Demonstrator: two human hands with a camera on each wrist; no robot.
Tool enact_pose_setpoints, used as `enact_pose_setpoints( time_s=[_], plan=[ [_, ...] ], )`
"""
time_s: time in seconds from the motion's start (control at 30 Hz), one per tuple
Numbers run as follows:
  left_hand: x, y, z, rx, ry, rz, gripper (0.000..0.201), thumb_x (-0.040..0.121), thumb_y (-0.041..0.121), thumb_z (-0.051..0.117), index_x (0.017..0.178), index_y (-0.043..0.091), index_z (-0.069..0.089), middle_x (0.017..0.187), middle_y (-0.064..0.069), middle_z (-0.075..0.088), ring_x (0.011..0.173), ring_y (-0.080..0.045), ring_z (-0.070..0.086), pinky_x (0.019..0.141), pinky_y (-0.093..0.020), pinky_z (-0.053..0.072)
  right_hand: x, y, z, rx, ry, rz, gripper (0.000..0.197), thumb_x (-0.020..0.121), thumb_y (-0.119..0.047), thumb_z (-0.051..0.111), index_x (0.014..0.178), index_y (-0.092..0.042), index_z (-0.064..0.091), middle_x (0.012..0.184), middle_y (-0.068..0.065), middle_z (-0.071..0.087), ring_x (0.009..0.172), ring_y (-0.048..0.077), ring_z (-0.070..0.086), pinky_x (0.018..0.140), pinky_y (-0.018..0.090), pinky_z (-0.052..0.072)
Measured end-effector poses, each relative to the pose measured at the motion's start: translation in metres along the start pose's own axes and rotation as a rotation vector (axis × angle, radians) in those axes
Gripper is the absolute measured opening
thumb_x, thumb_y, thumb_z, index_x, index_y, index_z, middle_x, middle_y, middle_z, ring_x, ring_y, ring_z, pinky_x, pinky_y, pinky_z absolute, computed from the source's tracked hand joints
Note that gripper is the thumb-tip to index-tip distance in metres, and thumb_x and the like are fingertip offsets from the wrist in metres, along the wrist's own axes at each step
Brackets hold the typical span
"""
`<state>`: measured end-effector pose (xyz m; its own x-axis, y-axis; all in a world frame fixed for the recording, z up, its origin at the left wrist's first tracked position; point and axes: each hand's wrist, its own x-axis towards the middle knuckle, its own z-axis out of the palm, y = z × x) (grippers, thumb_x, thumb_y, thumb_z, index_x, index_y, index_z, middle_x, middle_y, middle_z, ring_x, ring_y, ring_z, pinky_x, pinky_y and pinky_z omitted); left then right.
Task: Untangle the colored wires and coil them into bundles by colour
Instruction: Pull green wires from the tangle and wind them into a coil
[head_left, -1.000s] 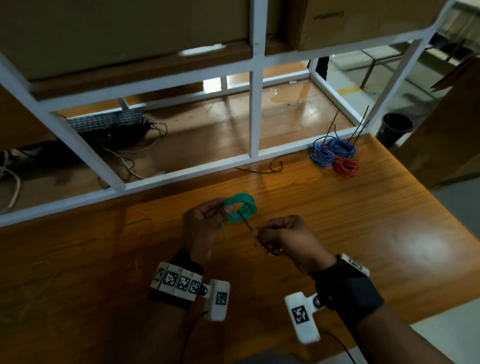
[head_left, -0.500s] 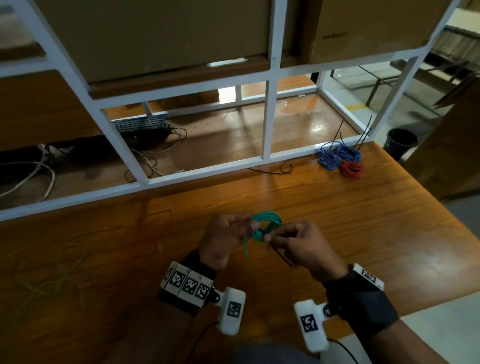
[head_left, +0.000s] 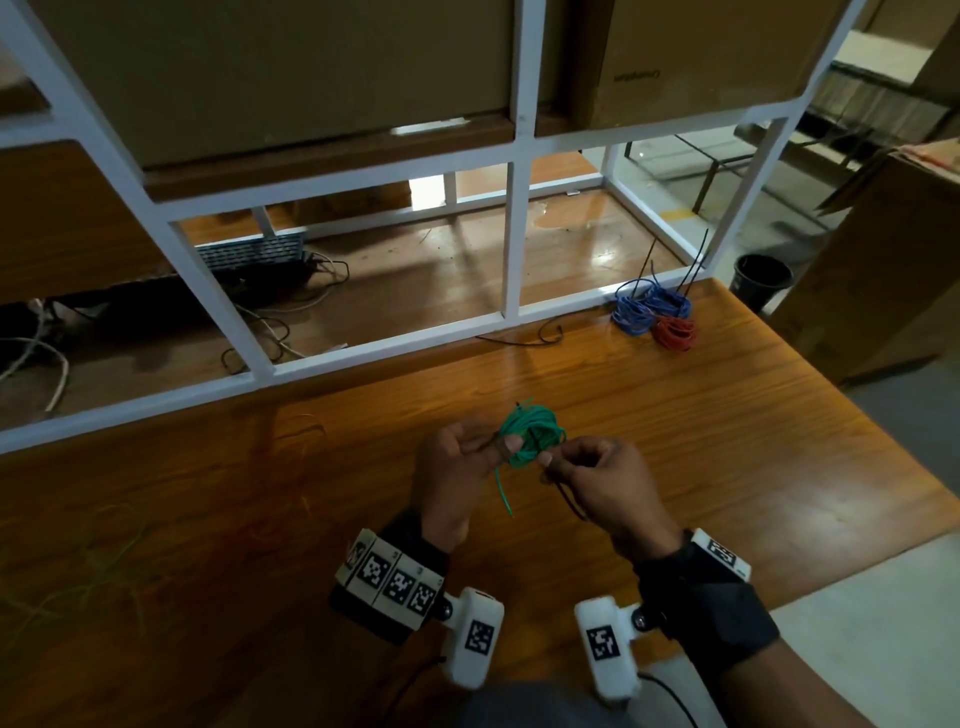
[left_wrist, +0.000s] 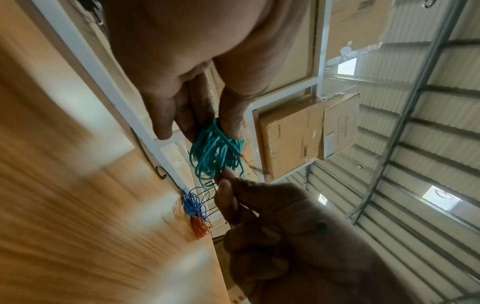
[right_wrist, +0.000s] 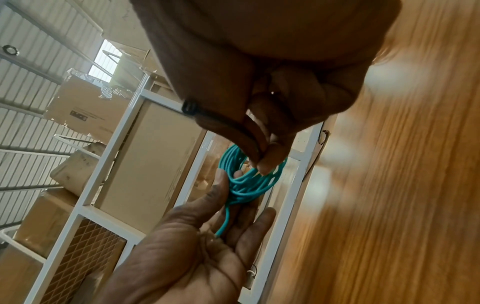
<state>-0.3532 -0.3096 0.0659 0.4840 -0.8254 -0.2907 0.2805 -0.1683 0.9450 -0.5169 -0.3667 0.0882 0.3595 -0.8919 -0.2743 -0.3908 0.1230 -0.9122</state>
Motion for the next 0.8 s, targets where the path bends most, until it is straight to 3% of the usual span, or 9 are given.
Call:
enact_pose_setpoints(
  time_s=[0.07,0.2,0.33,0.5,0.6,0.63,0.7,0.73,0.8],
  plan=[
    [0.002,0.002,-0.001,0.004,-0.023,-0.016,0.044,0.074,0.018,0.085,0.112,0.015,0.064,0.105,-0.002,0.074,0.100,-0.014,0.070,0.084,-0.030,0.056,-0.002,-0.003,-0.001,0.022,-0.003,-0.014,0.014,0.092,-0.026,0.077,0.083,-0.016,0.078,0.078,-0.003,0.078,0.080,0.020,0.075,0.070,0.039,0.058],
    [0.002,-0.001,-0.002,-0.003,-0.128,-0.089,0.043,0.077,0.016,0.081,0.117,0.006,0.067,0.108,-0.009,0.074,0.106,-0.023,0.069,0.094,-0.040,0.054,-0.003,-0.008,-0.003,-0.026,-0.047,-0.032,0.014,0.091,-0.031,0.077,0.087,-0.017,0.077,0.079,-0.003,0.078,0.082,0.030,0.075,0.072,0.054,0.060],
    [0.002,-0.003,-0.001,-0.048,-0.153,-0.140,0.040,0.081,0.010,0.075,0.119,0.003,0.066,0.110,-0.012,0.073,0.107,-0.024,0.068,0.091,-0.033,0.054,0.005,-0.005,-0.006,-0.045,-0.075,-0.009,0.013,0.090,-0.029,0.079,0.087,-0.016,0.078,0.081,-0.001,0.079,0.084,0.026,0.076,0.081,0.060,0.060],
    [0.001,-0.003,-0.001,-0.103,-0.160,-0.193,0.037,0.084,0.003,0.071,0.120,0.001,0.063,0.112,-0.013,0.072,0.105,-0.023,0.068,0.086,-0.029,0.055,0.012,0.002,-0.004,-0.072,-0.102,-0.001,0.009,0.091,-0.026,0.078,0.088,-0.018,0.077,0.081,-0.002,0.079,0.084,0.027,0.076,0.078,0.063,0.060],
    [0.002,-0.007,0.000,-0.088,-0.161,-0.183,0.040,0.084,0.004,0.072,0.122,-0.001,0.063,0.116,-0.012,0.071,0.109,-0.022,0.067,0.088,-0.029,0.054,0.014,0.002,-0.005,-0.099,-0.125,0.005,0.009,0.091,-0.026,0.078,0.089,-0.018,0.078,0.080,-0.002,0.079,0.080,0.020,0.076,0.074,0.052,0.062],
    [0.002,-0.009,0.000,-0.073,-0.148,-0.164,0.043,0.082,0.007,0.074,0.123,-0.001,0.063,0.117,-0.012,0.071,0.111,-0.023,0.066,0.090,-0.031,0.053,0.015,0.002,-0.005,-0.085,-0.129,0.007,0.009,0.091,-0.025,0.078,0.091,-0.016,0.078,0.081,0.000,0.079,0.073,0.012,0.075,0.068,0.042,0.062],
    [0.001,-0.010,0.002,-0.059,-0.107,-0.138,0.047,0.078,0.012,0.078,0.122,0.001,0.065,0.116,-0.010,0.071,0.112,-0.024,0.066,0.092,-0.033,0.052,0.015,-0.002,-0.006,-0.032,-0.146,0.014,0.013,0.093,-0.022,0.076,0.097,-0.010,0.077,0.084,0.008,0.079,0.048,0.000,0.061,0.047,0.021,0.048],
    [0.001,-0.010,0.003,-0.058,-0.082,-0.124,0.046,0.077,0.013,0.079,0.120,0.003,0.067,0.114,-0.009,0.072,0.111,-0.023,0.066,0.092,-0.033,0.052,0.016,-0.003,-0.006,0.002,-0.157,0.025,0.015,0.094,-0.023,0.075,0.100,-0.009,0.076,0.086,0.011,0.078,0.041,0.000,0.052,0.041,0.018,0.039],
    [0.002,-0.007,0.004,-0.060,-0.028,-0.092,0.034,0.079,0.011,0.078,0.112,0.008,0.071,0.108,-0.006,0.074,0.106,-0.020,0.069,0.091,-0.032,0.053,0.017,-0.003,-0.007,0.084,-0.186,0.061,0.020,0.096,-0.028,0.072,0.106,-0.011,0.075,0.086,0.012,0.077,0.040,0.006,0.042,0.041,0.022,0.031]
  ],
)
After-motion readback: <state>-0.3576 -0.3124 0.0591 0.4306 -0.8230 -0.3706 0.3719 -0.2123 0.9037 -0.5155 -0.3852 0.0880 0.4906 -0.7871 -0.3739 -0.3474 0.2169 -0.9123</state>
